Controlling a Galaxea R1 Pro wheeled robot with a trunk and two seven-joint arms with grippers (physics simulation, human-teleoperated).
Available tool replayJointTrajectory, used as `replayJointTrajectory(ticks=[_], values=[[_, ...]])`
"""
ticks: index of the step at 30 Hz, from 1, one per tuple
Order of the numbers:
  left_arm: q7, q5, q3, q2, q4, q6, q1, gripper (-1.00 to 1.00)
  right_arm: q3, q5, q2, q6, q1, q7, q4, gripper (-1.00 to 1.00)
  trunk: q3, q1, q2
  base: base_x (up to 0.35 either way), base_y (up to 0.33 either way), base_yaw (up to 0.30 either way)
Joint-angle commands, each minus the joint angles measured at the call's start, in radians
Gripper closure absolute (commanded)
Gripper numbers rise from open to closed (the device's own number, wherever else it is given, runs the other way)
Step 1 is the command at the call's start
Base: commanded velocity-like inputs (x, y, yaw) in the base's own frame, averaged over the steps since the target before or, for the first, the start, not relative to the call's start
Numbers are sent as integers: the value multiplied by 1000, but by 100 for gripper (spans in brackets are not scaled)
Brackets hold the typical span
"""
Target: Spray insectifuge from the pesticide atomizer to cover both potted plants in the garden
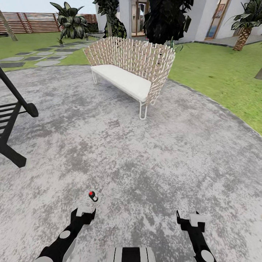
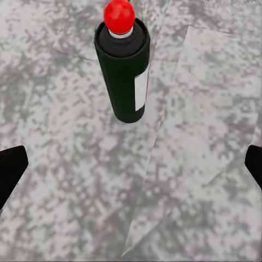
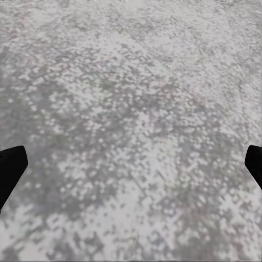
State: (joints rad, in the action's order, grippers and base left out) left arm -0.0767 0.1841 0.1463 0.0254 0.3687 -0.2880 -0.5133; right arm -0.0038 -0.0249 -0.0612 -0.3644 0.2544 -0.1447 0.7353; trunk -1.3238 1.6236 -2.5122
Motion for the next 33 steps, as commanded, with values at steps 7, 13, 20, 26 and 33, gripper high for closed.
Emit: replayJointTrajectory(ticks=[7, 13, 20, 26, 33], values=[[-6, 8, 9, 0, -1, -3, -1, -100, 1, -3, 0, -2, 0, -4, -1, -100, -1, 0, 0, 141, 0, 0], [-6, 8, 9, 0, -1, -3, -1, -100, 1, -3, 0, -2, 0, -4, 1, -100, -1, 0, 0, 97, 0, 0], [-7, 8, 8, 1, -1, -3, -1, -100, 0, -3, 0, -2, 0, -5, 2, -100, -1, 0, 0, 88, 0, 0], [-9, 9, 7, 1, -1, -5, 1, -100, 0, -3, 0, -2, 0, -6, 3, -100, -1, 0, 0, 6, 0, 0], [-8, 9, 7, 1, -1, -9, 2, -100, 0, -3, 0, -2, 0, -6, 3, -100, -19, 2, -1, 0, 0, 0]])
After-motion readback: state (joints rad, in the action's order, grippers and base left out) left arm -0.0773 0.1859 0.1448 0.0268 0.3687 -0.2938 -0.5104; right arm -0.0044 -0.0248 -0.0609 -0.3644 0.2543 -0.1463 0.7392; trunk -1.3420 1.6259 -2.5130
